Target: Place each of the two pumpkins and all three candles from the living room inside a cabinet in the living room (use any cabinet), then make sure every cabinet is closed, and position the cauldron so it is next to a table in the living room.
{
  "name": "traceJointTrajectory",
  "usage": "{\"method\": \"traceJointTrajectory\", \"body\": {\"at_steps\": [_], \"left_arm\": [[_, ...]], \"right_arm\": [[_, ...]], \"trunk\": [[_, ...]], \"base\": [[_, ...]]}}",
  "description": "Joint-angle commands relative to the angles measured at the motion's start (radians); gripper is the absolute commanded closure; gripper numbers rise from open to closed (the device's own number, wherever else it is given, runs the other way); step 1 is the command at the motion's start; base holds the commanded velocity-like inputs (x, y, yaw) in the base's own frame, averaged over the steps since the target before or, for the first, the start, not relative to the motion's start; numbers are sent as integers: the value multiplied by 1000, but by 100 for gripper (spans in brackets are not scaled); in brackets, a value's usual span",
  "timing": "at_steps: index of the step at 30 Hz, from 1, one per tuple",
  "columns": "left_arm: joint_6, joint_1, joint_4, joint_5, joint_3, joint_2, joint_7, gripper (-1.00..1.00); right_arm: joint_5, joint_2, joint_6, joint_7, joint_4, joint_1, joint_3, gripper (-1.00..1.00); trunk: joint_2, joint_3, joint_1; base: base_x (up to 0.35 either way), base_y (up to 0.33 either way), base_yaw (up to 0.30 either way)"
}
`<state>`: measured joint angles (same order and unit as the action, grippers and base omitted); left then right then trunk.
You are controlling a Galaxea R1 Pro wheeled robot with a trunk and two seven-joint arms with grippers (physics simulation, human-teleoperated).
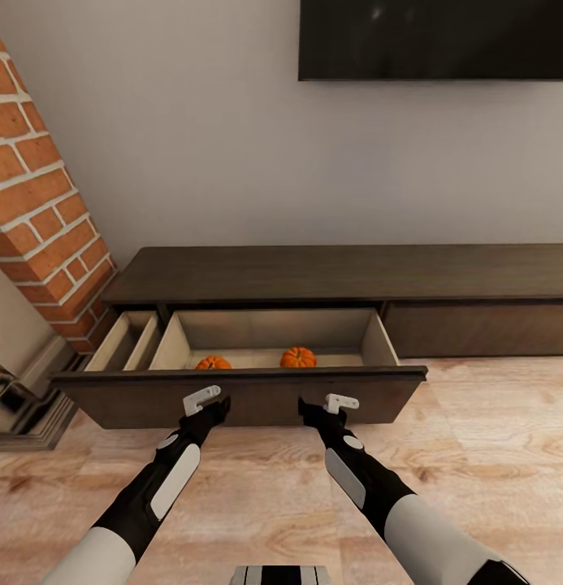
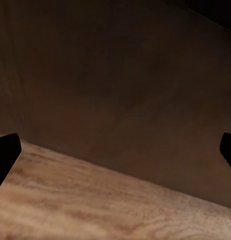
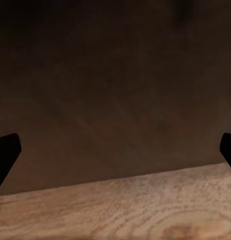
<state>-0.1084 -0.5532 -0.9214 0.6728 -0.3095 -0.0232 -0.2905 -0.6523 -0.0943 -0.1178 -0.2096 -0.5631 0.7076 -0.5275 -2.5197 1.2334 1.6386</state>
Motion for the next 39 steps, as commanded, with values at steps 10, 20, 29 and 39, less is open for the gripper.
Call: {"method": "traceJointTrajectory", "body": {"at_steps": [10,20,29,39], "left_arm": [[-4,-1,-2,7,-4,-1,-9,-100],[-5,-1,-2,8,-3,-2,-9,-100],[-5,-1,-2,8,-3,-3,-9,-100],[-6,-1,-2,9,-3,-3,-9,-100]], "right_arm": [[-9,1,-6,-7,0,1,-8,-100],[-9,1,-6,-7,0,1,-8,-100],[-9,1,-6,-7,0,1,-8,-100],[-9,1,-5,-6,0,1,-6,-100]], "trunk": [[0,1,0],[0,1,0],[0,1,0],[0,1,0]], "base": [[129,0,0],[211,0,0],[208,0,0],[203,0,0]]}}
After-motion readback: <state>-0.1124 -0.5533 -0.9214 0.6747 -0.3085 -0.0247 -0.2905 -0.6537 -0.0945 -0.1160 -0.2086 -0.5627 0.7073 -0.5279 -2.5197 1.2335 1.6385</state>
